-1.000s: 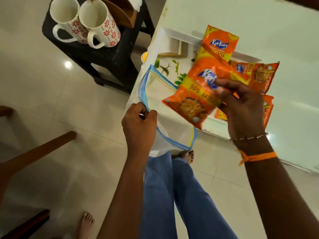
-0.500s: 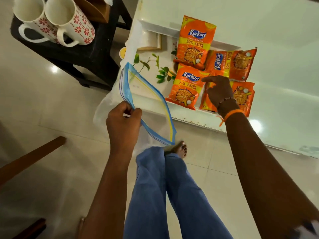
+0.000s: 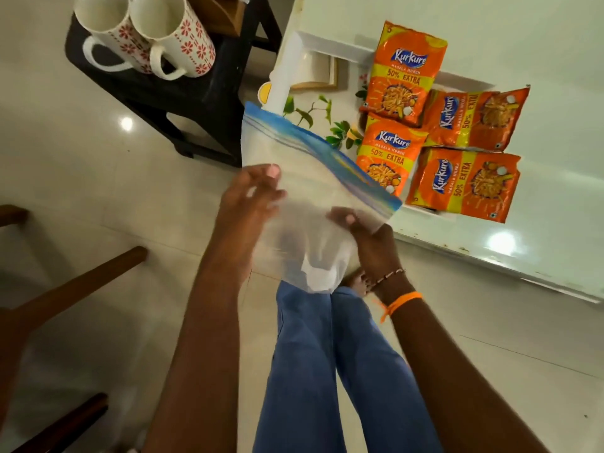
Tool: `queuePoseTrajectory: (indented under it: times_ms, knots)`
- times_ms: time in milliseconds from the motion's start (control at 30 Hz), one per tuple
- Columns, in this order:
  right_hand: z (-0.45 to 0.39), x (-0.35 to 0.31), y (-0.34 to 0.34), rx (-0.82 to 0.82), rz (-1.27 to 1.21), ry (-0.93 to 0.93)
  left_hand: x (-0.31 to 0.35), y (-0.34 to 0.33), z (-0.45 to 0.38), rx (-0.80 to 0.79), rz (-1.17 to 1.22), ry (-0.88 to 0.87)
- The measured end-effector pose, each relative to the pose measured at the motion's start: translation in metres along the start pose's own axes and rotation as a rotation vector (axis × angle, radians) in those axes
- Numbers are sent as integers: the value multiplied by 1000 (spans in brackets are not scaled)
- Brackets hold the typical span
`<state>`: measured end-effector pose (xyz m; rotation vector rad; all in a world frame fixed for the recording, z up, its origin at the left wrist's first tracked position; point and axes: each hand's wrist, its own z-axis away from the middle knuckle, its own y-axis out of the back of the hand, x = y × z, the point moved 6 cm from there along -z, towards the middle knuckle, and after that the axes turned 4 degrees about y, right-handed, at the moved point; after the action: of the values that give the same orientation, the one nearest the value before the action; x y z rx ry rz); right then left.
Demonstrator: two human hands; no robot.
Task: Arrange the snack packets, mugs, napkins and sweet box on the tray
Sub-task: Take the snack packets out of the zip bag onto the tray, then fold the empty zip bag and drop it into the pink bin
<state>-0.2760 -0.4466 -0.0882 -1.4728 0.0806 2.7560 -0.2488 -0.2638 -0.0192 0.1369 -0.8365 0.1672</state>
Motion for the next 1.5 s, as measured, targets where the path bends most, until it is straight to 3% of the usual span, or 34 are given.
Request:
queuePoseTrajectory:
  times_ms: [67,133,200,267,333,367,533,633,700,800,933,1033,1133,1200,1267,1333,1400,1433,1500]
  knots:
    - [-5,-16,2,-180,-2,6,2,36,-9,234,-217,-35]
    - [-9,-26,7,-332,-87,-36,-5,59,-21,284,-381,25]
    - [-13,-33,16,-391,-199,-93,-25,66,-30,106,-412,192]
    - [-18,-39,22,-415,-280,-128,-43,57,-32,-195,-299,320]
    - [-25,-37,27,-367,-328,-163,-50,45,-29,-381,-167,306]
    - [-29,-33,30,-327,-318,-186,-51,40,-29,-385,-117,261]
    - [-22,4,47,-99,-106,-338,-57,36,-27,-90,28,154]
    - [-16,-1,56,137,-157,-158,-51,41,-26,68,-60,62]
    - [-13,-10,61,187,-121,-34,-44,41,-25,83,-70,-20]
    - [-11,-30,60,116,68,96,-32,37,-22,-10,-115,-124]
    - [-11,-46,56,-104,483,155,-25,36,-19,-239,-167,-44]
    - [-9,-51,55,-196,786,195,-18,36,-18,-264,-455,-21]
    - [-8,-64,58,-59,974,302,-5,36,-20,-143,-724,-132]
    - [-5,-77,61,65,951,391,9,38,-17,-5,-828,-247]
    - [3,-87,56,40,887,502,20,42,-15,176,-881,-311]
    - [17,-97,40,-74,798,623,20,46,-14,345,-755,-258]
    - [31,-107,21,-174,697,728,5,48,-12,399,-395,-10]
    - [40,-111,11,-227,679,780,-7,40,-8,330,-148,170]
    - [56,-108,-12,-349,720,873,-27,12,3,42,295,432]
